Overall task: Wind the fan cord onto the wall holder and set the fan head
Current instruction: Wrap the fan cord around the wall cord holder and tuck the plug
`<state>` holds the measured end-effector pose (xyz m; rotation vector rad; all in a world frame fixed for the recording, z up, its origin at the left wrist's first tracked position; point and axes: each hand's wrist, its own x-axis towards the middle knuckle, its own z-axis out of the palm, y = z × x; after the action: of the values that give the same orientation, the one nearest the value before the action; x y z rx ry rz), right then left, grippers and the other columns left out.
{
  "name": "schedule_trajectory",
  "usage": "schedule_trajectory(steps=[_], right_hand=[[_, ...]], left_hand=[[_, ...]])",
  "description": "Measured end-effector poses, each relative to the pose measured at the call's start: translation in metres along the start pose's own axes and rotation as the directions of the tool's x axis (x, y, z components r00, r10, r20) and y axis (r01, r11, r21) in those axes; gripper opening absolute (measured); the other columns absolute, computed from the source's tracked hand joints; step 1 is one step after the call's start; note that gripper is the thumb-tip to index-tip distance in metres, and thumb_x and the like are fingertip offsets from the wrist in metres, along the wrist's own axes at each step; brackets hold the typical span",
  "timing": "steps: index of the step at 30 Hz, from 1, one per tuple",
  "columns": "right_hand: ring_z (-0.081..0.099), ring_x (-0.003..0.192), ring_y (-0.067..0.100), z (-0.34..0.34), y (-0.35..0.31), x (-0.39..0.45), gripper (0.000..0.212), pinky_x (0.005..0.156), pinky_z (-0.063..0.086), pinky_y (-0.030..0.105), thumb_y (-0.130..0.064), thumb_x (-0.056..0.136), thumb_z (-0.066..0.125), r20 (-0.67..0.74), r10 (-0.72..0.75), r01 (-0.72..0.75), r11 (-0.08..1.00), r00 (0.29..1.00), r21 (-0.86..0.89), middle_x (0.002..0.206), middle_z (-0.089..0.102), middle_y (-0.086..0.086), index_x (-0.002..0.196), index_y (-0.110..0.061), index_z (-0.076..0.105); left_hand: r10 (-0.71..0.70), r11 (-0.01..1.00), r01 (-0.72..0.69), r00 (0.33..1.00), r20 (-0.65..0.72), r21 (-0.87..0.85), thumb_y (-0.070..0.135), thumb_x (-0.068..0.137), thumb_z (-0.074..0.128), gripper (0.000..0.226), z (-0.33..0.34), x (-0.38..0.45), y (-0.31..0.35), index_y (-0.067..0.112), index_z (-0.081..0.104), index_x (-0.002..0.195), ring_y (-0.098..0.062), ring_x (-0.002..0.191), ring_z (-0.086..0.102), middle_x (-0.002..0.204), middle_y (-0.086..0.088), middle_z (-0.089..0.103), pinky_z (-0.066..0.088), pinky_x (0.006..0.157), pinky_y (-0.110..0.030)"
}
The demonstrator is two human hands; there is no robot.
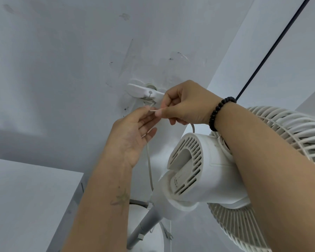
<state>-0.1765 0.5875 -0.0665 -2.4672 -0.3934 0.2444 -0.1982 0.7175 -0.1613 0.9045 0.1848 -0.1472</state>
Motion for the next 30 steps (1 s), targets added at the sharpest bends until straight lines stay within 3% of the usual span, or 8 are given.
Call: schedule_trajectory(steps=[3, 6, 11, 16, 19, 23, 27, 30], right_hand=[[0.046, 0.039, 0.009, 0.002, -0.001, 0.002, 0.018, 0.046, 0.043, 0.021, -0.017, 0.081, 0.073, 0.031, -0.011, 0.012, 1.000, 0.999, -0.019, 0.053, 0.062, 0.002, 0.082, 0.000, 0.069], [0.046, 0.041, 0.012, 0.001, 0.000, 0.003, 0.020, 0.048, 0.043, 0.024, -0.018, 0.081, 0.073, 0.037, 0.001, -0.001, 1.000, 0.999, 0.015, 0.053, 0.063, 0.002, 0.084, 0.001, 0.069], [0.044, 0.037, 0.011, 0.002, -0.003, 0.004, 0.021, 0.042, 0.040, 0.018, -0.021, 0.083, 0.072, 0.058, 0.047, -0.050, 0.997, 0.997, 0.052, 0.050, 0.061, 0.001, 0.080, 0.000, 0.070], [0.044, 0.035, 0.011, 0.003, -0.006, 0.006, 0.021, 0.041, 0.037, 0.018, -0.019, 0.084, 0.069, 0.078, 0.106, -0.112, 0.991, 0.991, 0.072, 0.049, 0.061, 0.001, 0.084, 0.001, 0.071], [0.042, 0.033, 0.010, 0.002, -0.005, 0.004, 0.018, 0.040, 0.036, 0.018, -0.017, 0.085, 0.068, 0.081, 0.105, -0.110, 0.992, 0.991, 0.059, 0.049, 0.061, 0.002, 0.075, -0.002, 0.069], [0.041, 0.032, 0.010, 0.003, -0.007, 0.005, 0.026, 0.040, 0.036, 0.018, -0.015, 0.087, 0.065, 0.049, 0.063, -0.067, 0.994, 0.997, 0.086, 0.061, 0.062, 0.010, 0.062, -0.009, 0.063], [0.045, 0.035, 0.009, 0.005, -0.011, 0.007, 0.020, 0.043, 0.041, 0.018, -0.017, 0.089, 0.063, 0.073, 0.069, -0.074, 0.995, 0.995, 0.065, 0.057, 0.061, 0.005, 0.076, -0.003, 0.068], [0.047, 0.036, 0.008, 0.007, -0.013, 0.009, 0.022, 0.044, 0.042, 0.018, -0.022, 0.090, 0.063, 0.106, 0.079, -0.085, 0.995, 0.991, 0.054, 0.055, 0.061, 0.003, 0.080, -0.003, 0.070]], left_hand=[[-0.007, 1.000, 0.006, 0.998, 0.062, 0.023, 0.024, 0.091, 0.063, 0.016, 0.000, -0.002, 0.001, 0.014, 0.073, 0.097, -0.011, 0.098, 0.072, 0.102, -0.001, 0.076, 0.052, 0.086, -0.030], [0.027, 0.999, -0.028, 1.000, -0.008, -0.041, 0.025, 0.091, 0.064, 0.016, 0.009, -0.002, -0.004, 0.014, 0.072, 0.099, -0.009, 0.097, 0.071, 0.101, 0.000, 0.077, 0.051, 0.086, -0.026], [0.007, 0.966, -0.035, 0.994, -0.109, -0.255, 0.029, 0.095, 0.058, 0.019, 0.014, 0.000, -0.006, 0.016, 0.071, 0.088, -0.005, 0.084, 0.071, 0.084, 0.005, 0.076, 0.052, 0.076, -0.019], [-0.077, 0.879, -0.002, 0.986, -0.146, -0.476, 0.027, 0.096, 0.058, 0.019, 0.014, 0.000, -0.005, 0.013, 0.071, 0.096, -0.005, 0.079, 0.068, 0.073, 0.005, 0.075, 0.053, 0.067, -0.017], [-0.020, 0.907, -0.025, 0.995, -0.102, -0.420, 0.025, 0.098, 0.054, 0.021, 0.013, 0.000, -0.007, 0.011, 0.070, 0.094, -0.009, 0.084, 0.070, 0.081, 0.002, 0.076, 0.054, 0.073, -0.020], [0.078, 0.955, -0.059, 0.995, 0.054, -0.291, 0.031, 0.098, 0.051, 0.028, 0.021, -0.003, -0.010, 0.013, 0.071, 0.096, -0.012, 0.086, 0.068, 0.091, -0.001, 0.074, 0.053, 0.088, -0.026], [0.059, 0.937, -0.057, 0.998, -0.003, -0.343, 0.036, 0.098, 0.051, 0.030, 0.027, -0.004, -0.010, 0.016, 0.072, 0.093, -0.009, 0.076, 0.063, 0.079, 0.004, 0.073, 0.052, 0.089, -0.026], [0.039, 0.914, -0.052, 0.998, -0.039, -0.402, 0.036, 0.098, 0.051, 0.031, 0.027, -0.005, -0.008, 0.017, 0.073, 0.089, -0.010, 0.080, 0.063, 0.080, 0.005, 0.074, 0.052, 0.091, -0.027]])
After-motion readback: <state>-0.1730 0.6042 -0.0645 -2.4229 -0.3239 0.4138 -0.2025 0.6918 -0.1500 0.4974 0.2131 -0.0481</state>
